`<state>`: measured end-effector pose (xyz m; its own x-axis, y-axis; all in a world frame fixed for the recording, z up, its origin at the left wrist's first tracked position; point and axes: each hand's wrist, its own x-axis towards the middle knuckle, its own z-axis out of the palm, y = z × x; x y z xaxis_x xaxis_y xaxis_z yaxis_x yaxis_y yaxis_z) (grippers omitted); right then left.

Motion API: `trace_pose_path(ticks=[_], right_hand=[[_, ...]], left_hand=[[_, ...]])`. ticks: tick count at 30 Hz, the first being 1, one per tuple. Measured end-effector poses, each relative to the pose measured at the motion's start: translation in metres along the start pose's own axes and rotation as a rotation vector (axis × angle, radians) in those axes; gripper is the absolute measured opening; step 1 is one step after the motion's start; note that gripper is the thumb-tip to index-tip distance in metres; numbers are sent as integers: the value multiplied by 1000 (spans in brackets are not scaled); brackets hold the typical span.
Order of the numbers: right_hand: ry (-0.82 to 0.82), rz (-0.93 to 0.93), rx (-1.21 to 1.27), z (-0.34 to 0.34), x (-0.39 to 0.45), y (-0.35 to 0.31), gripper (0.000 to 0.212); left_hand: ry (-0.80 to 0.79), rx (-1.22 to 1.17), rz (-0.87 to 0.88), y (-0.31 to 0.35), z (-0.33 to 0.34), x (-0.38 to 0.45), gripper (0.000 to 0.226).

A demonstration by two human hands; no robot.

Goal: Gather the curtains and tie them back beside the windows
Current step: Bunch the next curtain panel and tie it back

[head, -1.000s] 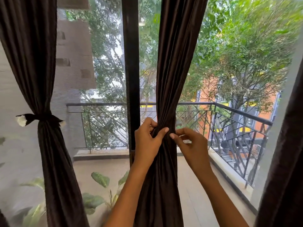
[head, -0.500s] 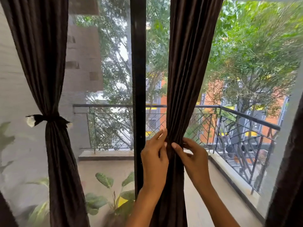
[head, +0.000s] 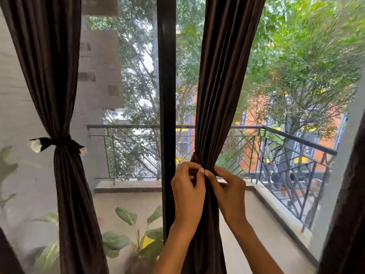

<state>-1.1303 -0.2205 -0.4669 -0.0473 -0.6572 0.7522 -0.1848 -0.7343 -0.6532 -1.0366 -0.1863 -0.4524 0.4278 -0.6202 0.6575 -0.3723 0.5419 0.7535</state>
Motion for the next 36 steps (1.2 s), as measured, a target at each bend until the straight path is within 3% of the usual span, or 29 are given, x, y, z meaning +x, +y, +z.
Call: trace_pose_path(ticks=[4, 8, 13, 16, 19, 25, 32, 36], right_hand=[[30, 3, -40, 2, 2, 3, 16], [50, -9, -34, 4, 1, 3, 20], [88, -36, -66, 5, 1, 4, 19], [74, -63, -65, 7, 0, 2, 23], [61, -101, -115, 14, 1, 0, 21], [65, -140, -193, 19, 1, 5, 27], [51, -187, -325, 21, -7, 7, 30], [48, -254, -386, 20, -13, 6, 32]], left_hand=[[28, -53, -49, -2, -4, 6, 17], [2, -1, -12, -3, -7, 11, 10], [-129, 204, 50, -4, -25, 38, 15], [-98, 308, 133, -8, -34, 50, 24], [-61, 251, 152, -7, -21, 39, 29], [-198, 106, 82, -2, -2, 18, 27], [-190, 23, 13, 3, 4, 25, 34], [-166, 47, 32, 3, 5, 27, 22]])
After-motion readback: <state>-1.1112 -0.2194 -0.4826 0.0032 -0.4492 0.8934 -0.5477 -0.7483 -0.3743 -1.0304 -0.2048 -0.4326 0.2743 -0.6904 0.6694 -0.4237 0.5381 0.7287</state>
